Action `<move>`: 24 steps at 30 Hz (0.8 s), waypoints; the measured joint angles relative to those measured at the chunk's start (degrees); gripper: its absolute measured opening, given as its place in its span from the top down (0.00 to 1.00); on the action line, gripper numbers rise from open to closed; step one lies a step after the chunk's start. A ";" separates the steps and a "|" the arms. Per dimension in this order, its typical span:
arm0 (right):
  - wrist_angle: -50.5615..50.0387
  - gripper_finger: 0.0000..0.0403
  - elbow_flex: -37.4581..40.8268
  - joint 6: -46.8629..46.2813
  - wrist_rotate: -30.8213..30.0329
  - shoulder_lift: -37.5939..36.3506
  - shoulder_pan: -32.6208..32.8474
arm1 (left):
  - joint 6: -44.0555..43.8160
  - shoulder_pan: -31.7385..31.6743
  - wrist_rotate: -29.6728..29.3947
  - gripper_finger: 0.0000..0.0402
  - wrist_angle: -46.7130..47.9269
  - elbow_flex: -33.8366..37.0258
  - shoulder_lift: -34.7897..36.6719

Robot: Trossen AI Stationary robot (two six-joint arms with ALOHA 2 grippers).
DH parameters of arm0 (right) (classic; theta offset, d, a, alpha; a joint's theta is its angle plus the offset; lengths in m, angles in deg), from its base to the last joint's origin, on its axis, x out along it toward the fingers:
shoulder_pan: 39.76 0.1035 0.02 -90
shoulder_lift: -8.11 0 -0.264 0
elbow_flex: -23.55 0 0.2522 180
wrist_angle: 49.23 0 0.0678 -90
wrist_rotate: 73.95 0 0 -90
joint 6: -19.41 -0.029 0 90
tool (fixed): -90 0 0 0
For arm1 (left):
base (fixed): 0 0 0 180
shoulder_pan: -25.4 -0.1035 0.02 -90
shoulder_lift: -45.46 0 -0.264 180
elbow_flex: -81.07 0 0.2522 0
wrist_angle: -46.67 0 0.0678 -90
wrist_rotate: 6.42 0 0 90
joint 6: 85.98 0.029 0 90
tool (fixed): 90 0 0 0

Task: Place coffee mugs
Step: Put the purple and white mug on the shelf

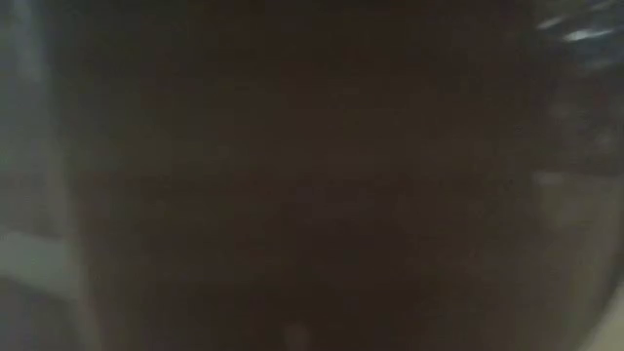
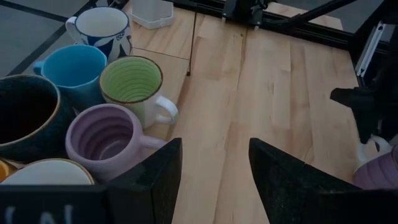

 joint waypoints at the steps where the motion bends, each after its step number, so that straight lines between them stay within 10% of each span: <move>1: -0.33 0.55 0.36 -0.10 -0.08 0.02 -0.04 | 0.04 0.00 0.00 0.52 0.01 0.00 -0.02; 13: 1.50 0.85 2.03 -3.57 0.11 0.04 -1.78 | -0.07 0.00 0.00 0.52 0.08 0.00 0.00; 24: -7.46 0.88 2.00 -11.02 -4.54 -0.77 -4.51 | -0.08 0.02 0.00 0.52 -0.10 0.00 0.00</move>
